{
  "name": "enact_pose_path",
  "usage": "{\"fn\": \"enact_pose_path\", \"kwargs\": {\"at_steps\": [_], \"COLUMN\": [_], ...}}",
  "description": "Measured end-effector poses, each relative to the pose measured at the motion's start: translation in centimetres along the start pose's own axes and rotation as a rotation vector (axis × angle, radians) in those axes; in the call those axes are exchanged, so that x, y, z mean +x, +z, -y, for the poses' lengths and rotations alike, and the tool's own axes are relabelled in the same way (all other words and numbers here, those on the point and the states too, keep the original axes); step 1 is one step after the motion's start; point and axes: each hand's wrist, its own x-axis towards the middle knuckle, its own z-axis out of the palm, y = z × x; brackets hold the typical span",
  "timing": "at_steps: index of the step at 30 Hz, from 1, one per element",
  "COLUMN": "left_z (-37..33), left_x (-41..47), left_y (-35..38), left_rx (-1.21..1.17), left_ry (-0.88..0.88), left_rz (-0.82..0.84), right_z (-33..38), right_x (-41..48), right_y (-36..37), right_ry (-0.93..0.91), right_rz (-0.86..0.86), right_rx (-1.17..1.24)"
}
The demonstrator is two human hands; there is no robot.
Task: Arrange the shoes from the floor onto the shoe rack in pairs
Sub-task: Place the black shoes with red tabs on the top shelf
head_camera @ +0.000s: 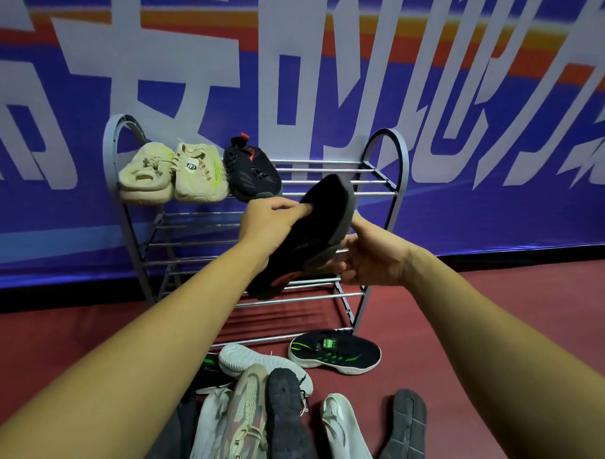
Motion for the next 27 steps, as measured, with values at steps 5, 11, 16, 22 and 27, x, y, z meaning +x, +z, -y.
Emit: {"fn": "enact_pose_path", "kwargs": {"at_steps": [5,11,16,22,27], "left_z": [1.0,3.3,3.2,3.3,2.5], "left_x": [0.7,0.8,0.5,-0.5,-0.4], "left_y": [-0.4,-1.2,-3.0,-3.4,-2.3], "left_rx": [0.120,0.093,0.104,0.013,-0.065], "left_ry": [-0.147,-0.224,-0.198,-0.336,-0.255], "left_rz": [-0.233,-0.188,0.206,0.579,0.507], "right_z": [0.0,-0.6,-0.3,0.7,0.8], "right_x": [0.0,1.6,1.8,2.5,4.0], "right_y": [0.6,1.1,-0.3,-0.3,-0.1], "right_ry": [-0.035,-0.102,-0.230,-0.332,-0.389], "right_rz": [0.101,-0.104,-0.261,-0.448,-0.530], "right_rx": [-0.158,-0.310,-0.127,0.094,0.178]}}
